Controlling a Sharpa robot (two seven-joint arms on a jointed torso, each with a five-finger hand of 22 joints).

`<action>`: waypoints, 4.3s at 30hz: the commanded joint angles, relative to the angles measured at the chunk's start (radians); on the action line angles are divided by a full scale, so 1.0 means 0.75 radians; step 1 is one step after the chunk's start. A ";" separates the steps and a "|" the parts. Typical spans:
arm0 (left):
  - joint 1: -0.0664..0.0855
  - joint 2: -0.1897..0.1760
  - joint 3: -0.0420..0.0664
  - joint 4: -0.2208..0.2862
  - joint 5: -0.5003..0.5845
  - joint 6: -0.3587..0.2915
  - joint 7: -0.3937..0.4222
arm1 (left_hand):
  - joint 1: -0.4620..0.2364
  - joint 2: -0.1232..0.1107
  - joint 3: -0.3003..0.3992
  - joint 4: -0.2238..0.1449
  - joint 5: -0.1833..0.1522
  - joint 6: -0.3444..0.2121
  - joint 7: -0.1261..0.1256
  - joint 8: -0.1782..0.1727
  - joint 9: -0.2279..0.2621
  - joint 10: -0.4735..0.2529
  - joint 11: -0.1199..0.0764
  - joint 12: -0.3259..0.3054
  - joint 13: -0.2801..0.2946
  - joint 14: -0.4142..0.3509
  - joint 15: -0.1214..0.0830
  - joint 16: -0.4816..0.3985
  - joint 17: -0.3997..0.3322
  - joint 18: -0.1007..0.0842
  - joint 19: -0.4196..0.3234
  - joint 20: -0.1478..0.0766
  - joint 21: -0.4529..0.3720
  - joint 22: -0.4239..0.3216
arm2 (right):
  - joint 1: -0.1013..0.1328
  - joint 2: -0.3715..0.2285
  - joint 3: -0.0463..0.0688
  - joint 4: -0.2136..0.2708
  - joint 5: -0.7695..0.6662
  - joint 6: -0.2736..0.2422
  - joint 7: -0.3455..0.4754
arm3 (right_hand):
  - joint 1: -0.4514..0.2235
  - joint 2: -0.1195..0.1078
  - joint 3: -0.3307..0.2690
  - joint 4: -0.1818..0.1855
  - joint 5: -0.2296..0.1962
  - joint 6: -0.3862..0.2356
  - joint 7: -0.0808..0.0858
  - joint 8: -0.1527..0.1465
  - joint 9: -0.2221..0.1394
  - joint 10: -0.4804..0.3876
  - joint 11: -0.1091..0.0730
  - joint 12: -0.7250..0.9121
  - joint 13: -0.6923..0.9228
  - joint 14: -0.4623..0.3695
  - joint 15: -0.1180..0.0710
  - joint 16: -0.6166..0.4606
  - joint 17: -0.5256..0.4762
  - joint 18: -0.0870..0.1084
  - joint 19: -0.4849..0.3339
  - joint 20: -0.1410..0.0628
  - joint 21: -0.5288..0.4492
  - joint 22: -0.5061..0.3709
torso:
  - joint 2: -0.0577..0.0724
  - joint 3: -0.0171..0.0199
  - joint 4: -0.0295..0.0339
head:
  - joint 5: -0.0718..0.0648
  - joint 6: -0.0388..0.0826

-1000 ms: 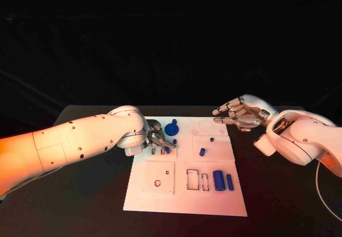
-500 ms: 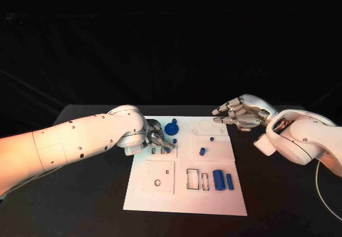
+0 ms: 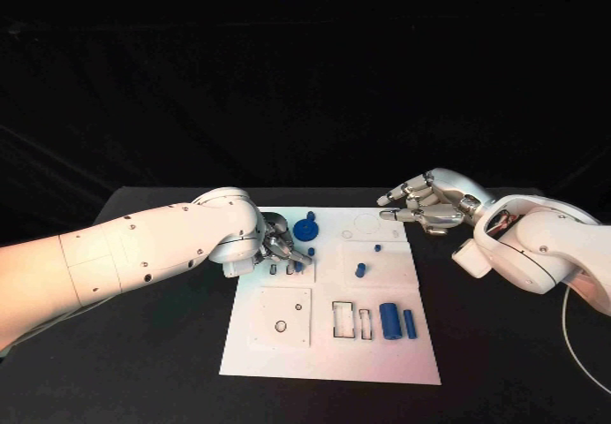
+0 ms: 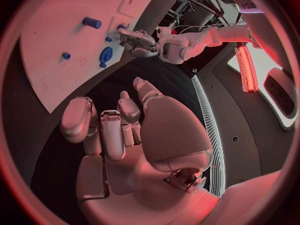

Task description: Assemble the parts on the task board

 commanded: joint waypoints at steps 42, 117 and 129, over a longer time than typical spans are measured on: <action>-0.003 -0.035 -0.001 0.028 0.050 0.004 0.019 | -0.023 -0.411 1.197 -0.194 0.095 -0.045 0.014 -0.063 0.077 -0.020 0.004 -0.112 -0.090 0.135 -0.002 0.003 0.351 -0.021 0.005 -0.002 -0.022 0.012 | -0.001 0.001 -0.001 0.005 0.002 0.031 0.009 | -0.007 0.002 0.001 0.008 0.009 0.006 -0.002 0.007 -0.002 0.007 0.000 0.005 0.004 0.093 -0.010 -0.004 0.134 0.009 -0.003 -0.006 -0.007 -0.001 | 0.000 0.0005 0.0000 | 0.004 -0.009; -0.171 -0.160 -0.008 0.208 -0.509 -0.482 0.226 | -0.051 -0.470 1.274 -0.256 0.090 -0.035 0.013 -0.063 0.089 0.005 0.001 -0.094 -0.072 0.135 -0.004 0.003 0.351 -0.038 0.034 -0.004 0.039 0.088 | -0.001 -0.025 -0.003 0.010 0.004 0.031 0.019 | -0.018 0.013 0.005 0.019 0.012 0.006 -0.001 0.009 -0.003 0.007 0.000 0.007 0.002 0.093 -0.010 -0.006 0.131 0.009 -0.003 -0.007 -0.008 -0.003 | -0.002 0.0012 0.0114 | 0.020 -0.036; -0.172 -0.167 -0.008 0.224 -0.528 -0.440 0.265 | -0.042 -0.486 1.276 -0.268 0.087 -0.024 0.014 -0.067 0.084 0.005 0.001 -0.097 -0.075 0.135 -0.003 0.003 0.351 -0.039 0.036 -0.004 0.045 0.097 | -0.001 -0.025 -0.003 0.008 0.004 0.034 0.022 | -0.028 0.020 0.007 0.030 0.017 0.006 -0.001 0.010 -0.004 0.008 0.000 0.008 0.002 0.093 -0.010 -0.007 0.131 0.009 -0.002 -0.007 -0.008 -0.002 | -0.003 0.0021 0.0096 | 0.024 -0.041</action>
